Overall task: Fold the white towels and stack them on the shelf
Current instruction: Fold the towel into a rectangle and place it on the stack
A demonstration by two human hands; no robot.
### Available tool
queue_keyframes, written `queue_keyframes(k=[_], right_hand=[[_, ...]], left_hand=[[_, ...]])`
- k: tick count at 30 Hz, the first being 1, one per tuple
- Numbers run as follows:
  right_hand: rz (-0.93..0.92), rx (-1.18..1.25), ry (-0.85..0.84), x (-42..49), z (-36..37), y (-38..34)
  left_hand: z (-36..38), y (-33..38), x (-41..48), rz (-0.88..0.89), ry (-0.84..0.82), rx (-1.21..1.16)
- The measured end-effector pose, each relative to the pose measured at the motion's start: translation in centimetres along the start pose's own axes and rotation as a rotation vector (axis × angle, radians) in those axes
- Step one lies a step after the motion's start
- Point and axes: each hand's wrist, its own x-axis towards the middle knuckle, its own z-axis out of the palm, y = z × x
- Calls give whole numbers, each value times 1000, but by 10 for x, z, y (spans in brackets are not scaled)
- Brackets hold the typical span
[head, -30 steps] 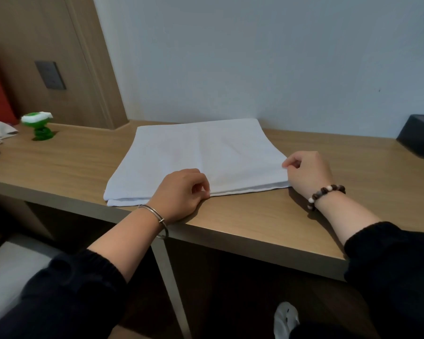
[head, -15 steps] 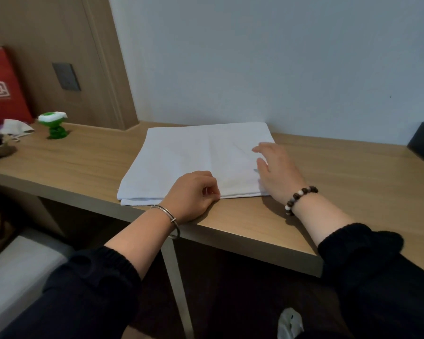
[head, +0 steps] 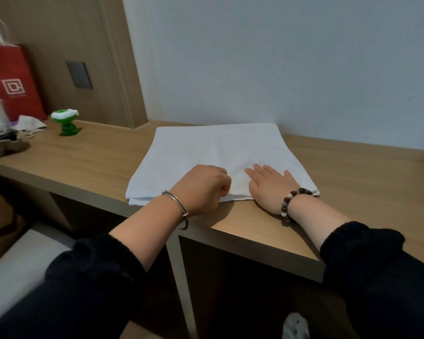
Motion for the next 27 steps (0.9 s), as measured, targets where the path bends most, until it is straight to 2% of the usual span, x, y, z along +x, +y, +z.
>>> queue_keyframes(k=[5,9,10,14,20,25,27], right_hand=[[-32,44,8,-7,-6,-1],[-102,499,162,-29,-24,10],[-128,517,183,-34,-28,12],[-155,394,156,-42,-32,13],[-164,442,193,-41,-33,12],[-255,321,324,-43,-32,11],[-301,237,327,-44,-30,10]], left_hand=[[11,0,-9,-10,55,-73],[21,0,-17,-108,153,-223],[22,0,-18,-136,168,-263],[20,0,-17,-206,151,-342],[19,-1,-16,-230,137,-349],[19,-1,-16,-227,125,-321],[19,0,-15,-227,124,-312]])
